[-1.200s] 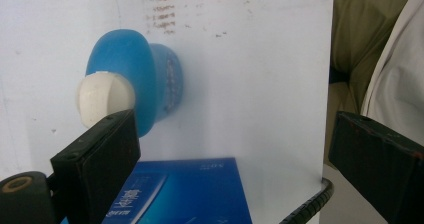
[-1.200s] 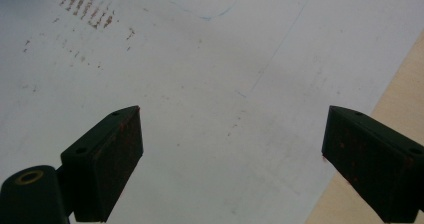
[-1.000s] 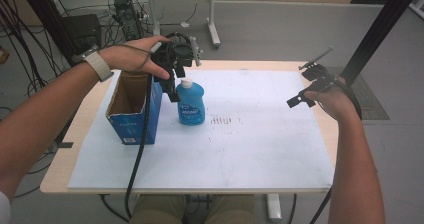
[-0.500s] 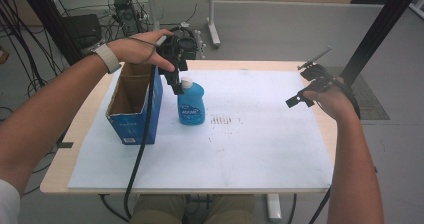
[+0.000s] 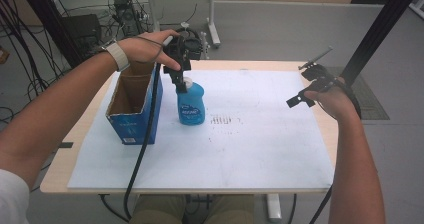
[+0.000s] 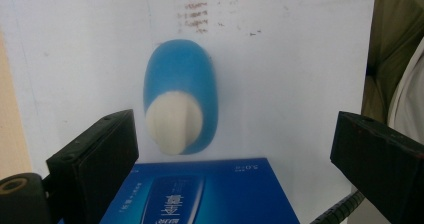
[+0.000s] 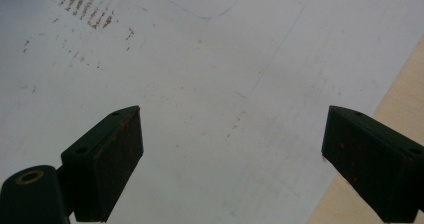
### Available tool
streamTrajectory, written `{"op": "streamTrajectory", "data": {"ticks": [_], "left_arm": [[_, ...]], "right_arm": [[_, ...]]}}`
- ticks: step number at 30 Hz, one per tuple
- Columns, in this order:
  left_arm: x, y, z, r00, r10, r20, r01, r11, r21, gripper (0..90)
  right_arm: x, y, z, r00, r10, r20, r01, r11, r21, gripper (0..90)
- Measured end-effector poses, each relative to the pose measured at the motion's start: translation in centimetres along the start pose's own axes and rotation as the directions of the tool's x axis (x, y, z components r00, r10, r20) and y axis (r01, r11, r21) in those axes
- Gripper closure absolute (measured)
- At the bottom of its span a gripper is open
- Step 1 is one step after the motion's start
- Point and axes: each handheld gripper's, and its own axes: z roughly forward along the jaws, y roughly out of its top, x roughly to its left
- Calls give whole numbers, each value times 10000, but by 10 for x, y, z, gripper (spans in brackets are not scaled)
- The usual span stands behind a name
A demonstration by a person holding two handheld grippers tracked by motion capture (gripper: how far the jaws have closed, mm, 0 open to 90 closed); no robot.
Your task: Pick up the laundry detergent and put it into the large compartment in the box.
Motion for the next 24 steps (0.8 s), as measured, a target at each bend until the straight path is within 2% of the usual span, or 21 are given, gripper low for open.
{"op": "streamTrajectory", "data": {"ticks": [9, 24], "left_arm": [[7, 6, 6, 9998, 194, 35, -195, 9996, 196, 59], [23, 5, 17, 9998, 124, 146, -127, 9996, 238, 62]], "right_arm": [[-1, -1, 0, 10000, -24, -30, 24, 10000, -2, 94], [-4, -2, 2, 10000, 4, -59, -4, 10000, 17, 94]]}}
